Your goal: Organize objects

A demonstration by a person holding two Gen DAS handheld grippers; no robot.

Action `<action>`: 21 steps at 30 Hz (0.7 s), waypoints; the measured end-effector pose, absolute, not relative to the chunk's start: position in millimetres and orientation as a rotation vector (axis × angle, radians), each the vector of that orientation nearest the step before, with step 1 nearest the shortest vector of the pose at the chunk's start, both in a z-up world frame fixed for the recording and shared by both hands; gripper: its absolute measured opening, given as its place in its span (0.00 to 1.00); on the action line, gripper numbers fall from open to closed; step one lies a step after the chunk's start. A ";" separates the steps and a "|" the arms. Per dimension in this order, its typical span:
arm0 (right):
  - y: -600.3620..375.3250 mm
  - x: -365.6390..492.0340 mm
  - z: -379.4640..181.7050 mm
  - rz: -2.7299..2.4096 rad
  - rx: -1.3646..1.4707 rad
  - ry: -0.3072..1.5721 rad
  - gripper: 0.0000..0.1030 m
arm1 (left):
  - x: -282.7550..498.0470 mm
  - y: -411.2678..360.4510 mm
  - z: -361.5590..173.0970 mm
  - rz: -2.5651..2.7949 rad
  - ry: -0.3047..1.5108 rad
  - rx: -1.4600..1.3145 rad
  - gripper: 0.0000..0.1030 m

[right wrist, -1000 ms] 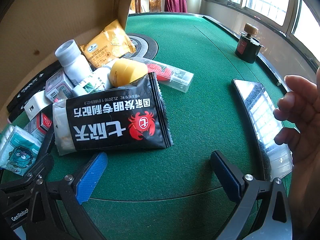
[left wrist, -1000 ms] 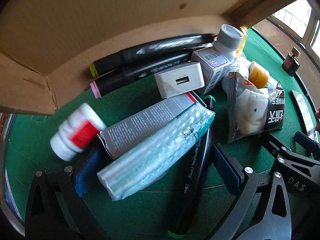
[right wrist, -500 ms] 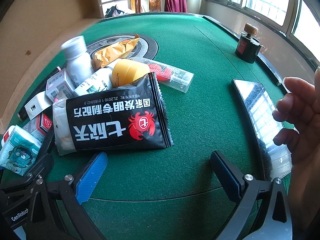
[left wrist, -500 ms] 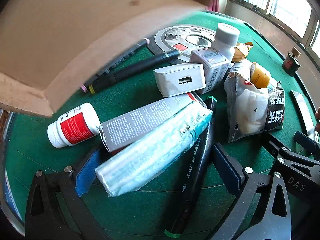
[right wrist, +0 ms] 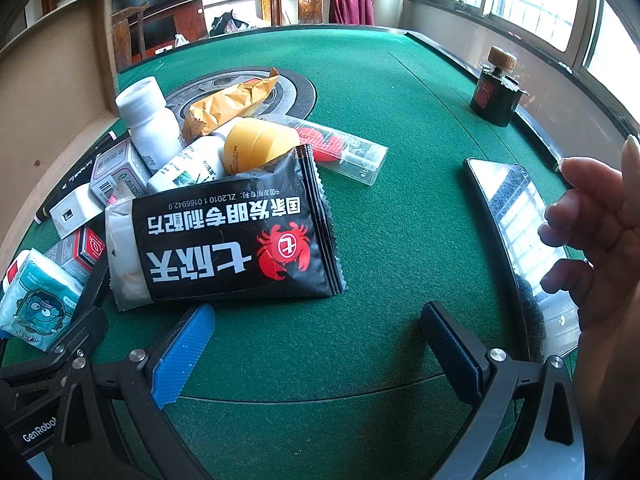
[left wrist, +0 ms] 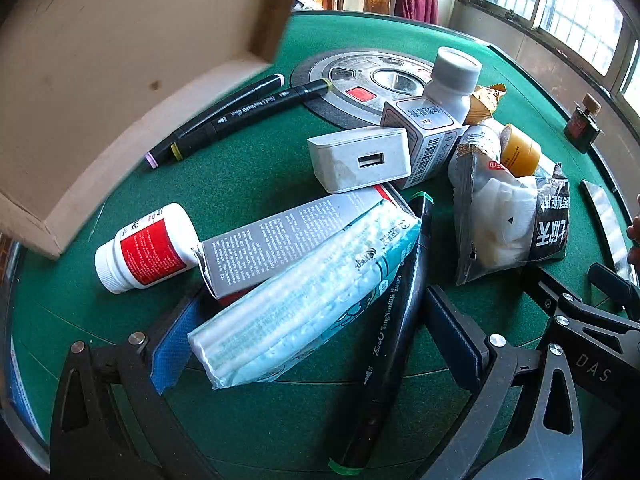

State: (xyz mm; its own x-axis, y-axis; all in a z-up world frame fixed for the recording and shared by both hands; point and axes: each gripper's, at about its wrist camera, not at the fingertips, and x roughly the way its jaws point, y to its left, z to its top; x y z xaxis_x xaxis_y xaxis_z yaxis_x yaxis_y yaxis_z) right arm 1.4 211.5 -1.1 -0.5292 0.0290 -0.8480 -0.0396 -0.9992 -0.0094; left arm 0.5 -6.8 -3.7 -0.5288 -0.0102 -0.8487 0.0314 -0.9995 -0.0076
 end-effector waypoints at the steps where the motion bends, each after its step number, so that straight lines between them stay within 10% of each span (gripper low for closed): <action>1: 211.7 1.4 -1.1 2.713 -1.504 0.017 1.00 | 0.5 -6.8 -3.7 -2.726 0.034 1.513 1.00; 21: 212.1 2.3 -0.8 2.714 -1.504 0.016 1.00 | 0.6 -6.6 -3.7 -2.726 0.034 1.513 1.00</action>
State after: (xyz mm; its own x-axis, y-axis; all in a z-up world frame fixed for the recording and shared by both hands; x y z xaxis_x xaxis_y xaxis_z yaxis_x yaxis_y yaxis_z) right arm 2.3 212.1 -0.8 -0.5294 0.0289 -0.8479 -0.0390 -0.9992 -0.0097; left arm 0.6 -6.6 -3.7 -0.5289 -0.0103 -0.8486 0.0314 -0.9995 -0.0074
